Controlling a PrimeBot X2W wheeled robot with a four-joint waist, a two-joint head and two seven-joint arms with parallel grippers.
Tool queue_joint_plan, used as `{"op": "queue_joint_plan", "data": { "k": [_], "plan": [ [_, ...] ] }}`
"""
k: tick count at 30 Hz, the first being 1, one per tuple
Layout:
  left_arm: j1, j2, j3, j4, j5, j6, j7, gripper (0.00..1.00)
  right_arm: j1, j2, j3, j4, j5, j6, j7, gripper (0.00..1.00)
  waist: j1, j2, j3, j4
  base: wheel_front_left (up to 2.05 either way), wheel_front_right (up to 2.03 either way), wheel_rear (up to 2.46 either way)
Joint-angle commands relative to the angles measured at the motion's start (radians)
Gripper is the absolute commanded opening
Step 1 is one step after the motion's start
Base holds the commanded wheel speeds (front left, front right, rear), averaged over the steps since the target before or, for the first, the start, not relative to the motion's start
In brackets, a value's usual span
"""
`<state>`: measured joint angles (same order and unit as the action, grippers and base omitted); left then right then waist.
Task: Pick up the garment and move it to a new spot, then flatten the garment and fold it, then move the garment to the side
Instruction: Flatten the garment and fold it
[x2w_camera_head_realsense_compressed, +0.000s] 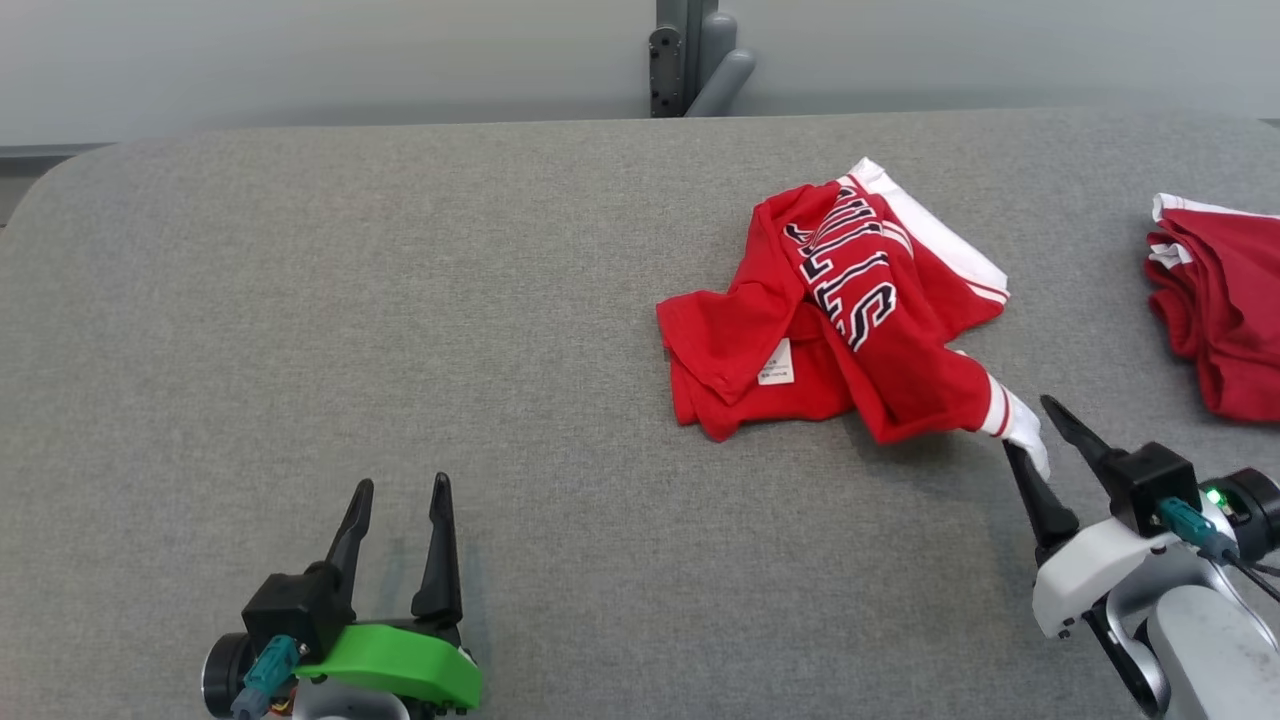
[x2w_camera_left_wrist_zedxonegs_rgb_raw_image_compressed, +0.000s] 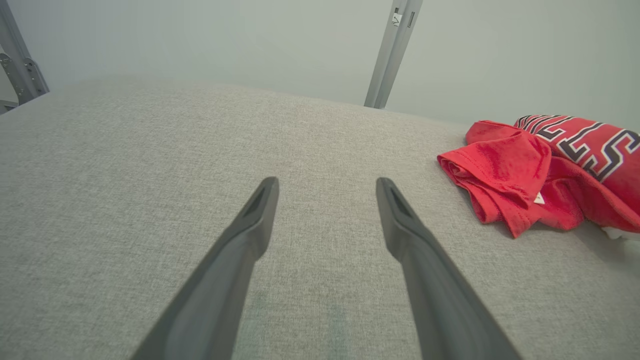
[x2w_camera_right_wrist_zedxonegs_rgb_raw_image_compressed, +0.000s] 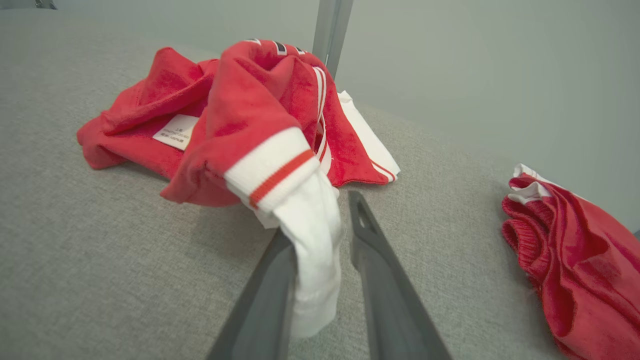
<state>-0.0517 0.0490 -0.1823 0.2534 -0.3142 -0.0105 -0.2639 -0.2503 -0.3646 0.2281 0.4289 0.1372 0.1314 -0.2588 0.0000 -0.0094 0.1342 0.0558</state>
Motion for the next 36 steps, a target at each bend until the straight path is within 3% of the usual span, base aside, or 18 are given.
{"op": "queue_joint_plan", "data": {
  "k": [1, 9, 17, 25, 31, 36],
  "plan": [
    [-0.003, 0.003, 0.006, 0.001, 0.007, -0.005, 0.000, 1.00, 0.029, 0.009, -0.023, -0.022, 0.013, -0.001, -0.006, 1.00, 0.0000, 0.0094, -0.005, -0.025, 0.00, 0.00, 0.00],
    [-0.030, 0.003, 0.010, 0.007, 0.025, -0.025, 0.000, 1.00, 0.115, 0.093, -0.145, -0.191, 0.021, -0.001, -0.007, 1.00, 0.0000, 0.0094, -0.009, -0.085, 0.00, 0.00, 0.00],
    [-0.184, 0.004, -0.067, 0.047, 0.042, -0.058, 0.000, 1.00, 0.069, 0.164, -0.100, -0.260, 0.010, -0.001, -0.007, 1.00, 0.0000, 0.0094, 0.069, -0.160, 0.00, 0.00, 0.00],
    [-0.334, 0.004, -0.185, 0.232, 0.094, -0.084, 0.000, 1.00, 0.018, 0.205, -0.050, -0.266, 0.020, -0.001, -0.007, 1.00, 0.0000, 0.0094, 0.141, -0.282, 0.00, 0.00, 0.00],
    [-0.382, 0.005, -0.216, 0.320, 0.128, -0.075, 0.000, 1.00, 0.008, 0.218, -0.050, -0.260, 0.028, -0.001, -0.007, 1.00, 0.0000, 0.0094, 0.178, -0.338, 0.00, 0.00, 0.00],
    [-0.401, 0.005, -0.200, 0.360, 0.168, -0.040, 0.000, 1.00, 0.006, 0.229, -0.058, -0.256, 0.027, -0.001, -0.007, 1.00, 0.0000, 0.0094, 0.194, -0.364, 0.00, 0.00, 0.00]
  ]
}}
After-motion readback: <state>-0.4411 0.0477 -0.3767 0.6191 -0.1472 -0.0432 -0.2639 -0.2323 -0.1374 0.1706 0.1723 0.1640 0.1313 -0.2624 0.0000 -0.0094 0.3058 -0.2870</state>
